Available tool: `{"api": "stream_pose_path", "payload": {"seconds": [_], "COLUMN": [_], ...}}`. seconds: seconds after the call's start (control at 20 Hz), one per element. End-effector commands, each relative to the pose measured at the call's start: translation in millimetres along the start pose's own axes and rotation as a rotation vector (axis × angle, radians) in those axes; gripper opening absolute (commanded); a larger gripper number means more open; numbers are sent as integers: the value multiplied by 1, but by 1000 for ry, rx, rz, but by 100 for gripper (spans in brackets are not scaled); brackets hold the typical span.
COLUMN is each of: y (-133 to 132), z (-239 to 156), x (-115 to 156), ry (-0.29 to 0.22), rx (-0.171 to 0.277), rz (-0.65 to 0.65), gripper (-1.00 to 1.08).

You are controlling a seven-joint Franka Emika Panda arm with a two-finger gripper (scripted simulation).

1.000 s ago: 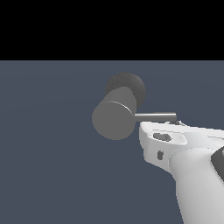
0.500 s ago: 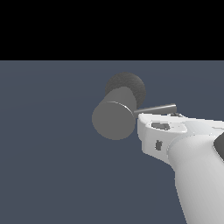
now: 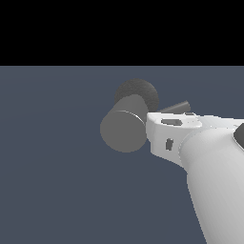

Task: Turn on the faucet by rotating a designated handle.

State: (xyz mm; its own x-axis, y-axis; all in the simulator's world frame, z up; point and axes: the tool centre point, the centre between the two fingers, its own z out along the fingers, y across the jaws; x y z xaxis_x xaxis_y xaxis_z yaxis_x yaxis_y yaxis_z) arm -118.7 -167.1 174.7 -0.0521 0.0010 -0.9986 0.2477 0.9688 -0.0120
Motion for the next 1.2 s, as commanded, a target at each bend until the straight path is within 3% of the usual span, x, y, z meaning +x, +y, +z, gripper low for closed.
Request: {"api": "stream_pose_path", "payload": {"seconds": [0.0, 0.05, 0.1, 1.15], "y": [16, 16, 2, 50], "z": [3, 3, 0, -1], "x": [-27, -27, -5, -68], "ry": [-49, -49, -3, -43], "rx": [-28, -28, -1, -24], "rz": [-1, -1, 0, -1], "gripper": [-100, -100, -100, -100]}}
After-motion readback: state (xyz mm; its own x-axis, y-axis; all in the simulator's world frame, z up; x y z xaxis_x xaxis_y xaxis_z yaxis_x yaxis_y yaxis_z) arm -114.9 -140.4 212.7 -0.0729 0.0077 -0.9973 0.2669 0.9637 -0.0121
